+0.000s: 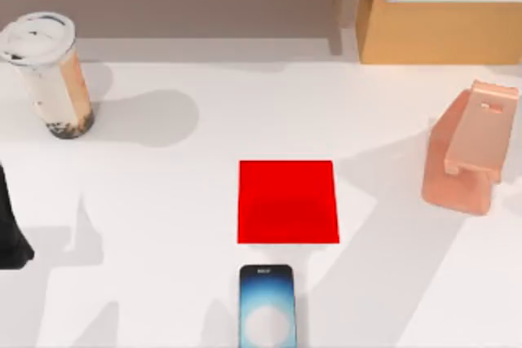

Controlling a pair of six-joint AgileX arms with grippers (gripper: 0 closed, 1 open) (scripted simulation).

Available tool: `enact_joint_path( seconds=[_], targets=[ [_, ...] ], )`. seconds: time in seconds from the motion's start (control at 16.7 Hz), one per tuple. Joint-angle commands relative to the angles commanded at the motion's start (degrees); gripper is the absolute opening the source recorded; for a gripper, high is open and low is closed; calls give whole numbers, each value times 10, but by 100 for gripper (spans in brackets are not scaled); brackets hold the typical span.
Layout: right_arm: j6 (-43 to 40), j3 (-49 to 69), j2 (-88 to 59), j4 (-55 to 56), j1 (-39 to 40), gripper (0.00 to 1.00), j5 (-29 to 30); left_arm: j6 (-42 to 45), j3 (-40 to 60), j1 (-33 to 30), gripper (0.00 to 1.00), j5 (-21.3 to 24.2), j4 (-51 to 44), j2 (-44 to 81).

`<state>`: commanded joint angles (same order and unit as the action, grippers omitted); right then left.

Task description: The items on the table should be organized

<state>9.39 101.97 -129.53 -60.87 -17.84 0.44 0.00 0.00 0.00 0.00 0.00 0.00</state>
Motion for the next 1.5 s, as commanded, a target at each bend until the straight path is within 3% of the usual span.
enact_joint_path(
  seconds=[0.36,0.84,1.08,1.5],
  targets=[
    [0,100,28,-131,-2,0,0,0,0,0,100,0,0,0],
    [10,111,44,-127,19,0,-3,0,0,0,100,0,0,0],
    [59,126,70,-72,129,0,-13,0,0,0,100,0,0,0],
    [196,124,21,-4,429,0,-21,0,0,0,100,0,0,0]
  ],
)
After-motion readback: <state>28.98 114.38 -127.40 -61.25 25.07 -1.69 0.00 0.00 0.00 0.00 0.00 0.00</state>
